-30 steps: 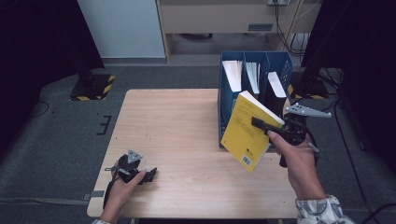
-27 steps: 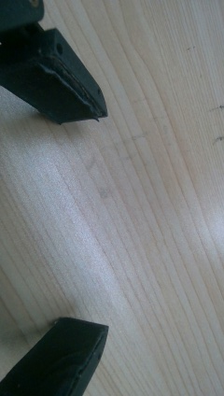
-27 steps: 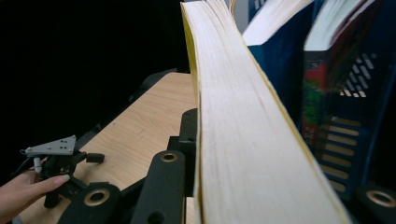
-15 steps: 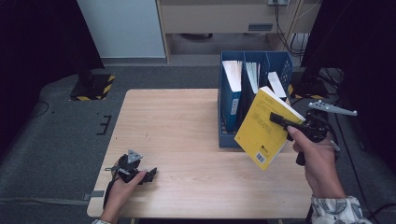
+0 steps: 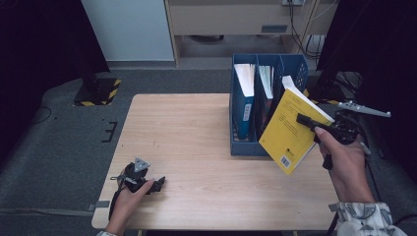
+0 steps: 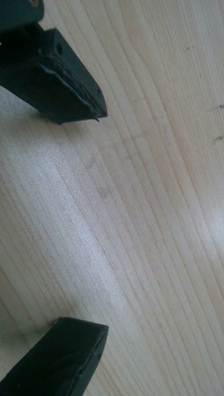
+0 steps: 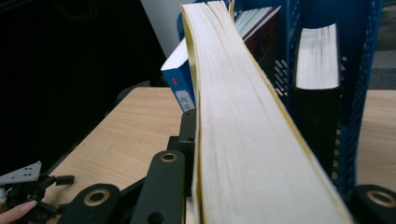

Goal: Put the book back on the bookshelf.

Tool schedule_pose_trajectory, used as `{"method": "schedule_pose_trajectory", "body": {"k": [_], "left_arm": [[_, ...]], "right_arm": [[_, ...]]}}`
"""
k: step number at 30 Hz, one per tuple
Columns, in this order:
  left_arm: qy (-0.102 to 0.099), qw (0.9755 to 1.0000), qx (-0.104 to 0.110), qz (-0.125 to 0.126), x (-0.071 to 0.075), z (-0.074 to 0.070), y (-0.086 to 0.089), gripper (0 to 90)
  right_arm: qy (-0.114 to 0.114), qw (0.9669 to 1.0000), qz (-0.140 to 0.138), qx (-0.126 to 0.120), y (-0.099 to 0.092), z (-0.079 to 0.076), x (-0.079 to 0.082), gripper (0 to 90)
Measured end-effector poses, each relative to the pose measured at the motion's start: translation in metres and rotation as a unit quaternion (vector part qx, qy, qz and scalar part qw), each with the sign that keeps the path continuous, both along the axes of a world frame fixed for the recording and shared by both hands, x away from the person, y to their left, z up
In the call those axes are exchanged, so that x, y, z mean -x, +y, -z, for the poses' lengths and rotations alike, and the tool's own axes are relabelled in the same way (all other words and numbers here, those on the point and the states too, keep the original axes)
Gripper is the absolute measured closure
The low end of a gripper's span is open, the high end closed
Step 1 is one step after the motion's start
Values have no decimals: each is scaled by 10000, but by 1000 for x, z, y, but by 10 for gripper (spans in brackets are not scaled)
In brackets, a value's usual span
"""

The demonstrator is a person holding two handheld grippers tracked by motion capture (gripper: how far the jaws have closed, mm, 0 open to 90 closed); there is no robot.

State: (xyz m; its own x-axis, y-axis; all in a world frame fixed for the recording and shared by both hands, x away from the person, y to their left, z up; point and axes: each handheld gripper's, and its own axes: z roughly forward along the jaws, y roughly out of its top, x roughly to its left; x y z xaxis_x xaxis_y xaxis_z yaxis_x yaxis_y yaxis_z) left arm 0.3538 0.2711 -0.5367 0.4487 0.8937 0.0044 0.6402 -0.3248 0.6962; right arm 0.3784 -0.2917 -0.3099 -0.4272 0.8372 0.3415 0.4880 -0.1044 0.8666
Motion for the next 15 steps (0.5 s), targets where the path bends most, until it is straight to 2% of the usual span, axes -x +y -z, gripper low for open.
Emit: {"method": "schedule_pose_trajectory", "body": {"k": [8,12,15], "left_arm": [[0,10000,1,0,0,0,0,0],[0,10000,0,0,0,0,0,0],[0,10000,0,1,0,0,0,0]], "right_arm": [[18,9998,181,85,-5,-6,-13,750],[-34,9991,336,238,-7,-9,-21,750],[-24,9987,433,256,-8,-9,-28,750]]}}
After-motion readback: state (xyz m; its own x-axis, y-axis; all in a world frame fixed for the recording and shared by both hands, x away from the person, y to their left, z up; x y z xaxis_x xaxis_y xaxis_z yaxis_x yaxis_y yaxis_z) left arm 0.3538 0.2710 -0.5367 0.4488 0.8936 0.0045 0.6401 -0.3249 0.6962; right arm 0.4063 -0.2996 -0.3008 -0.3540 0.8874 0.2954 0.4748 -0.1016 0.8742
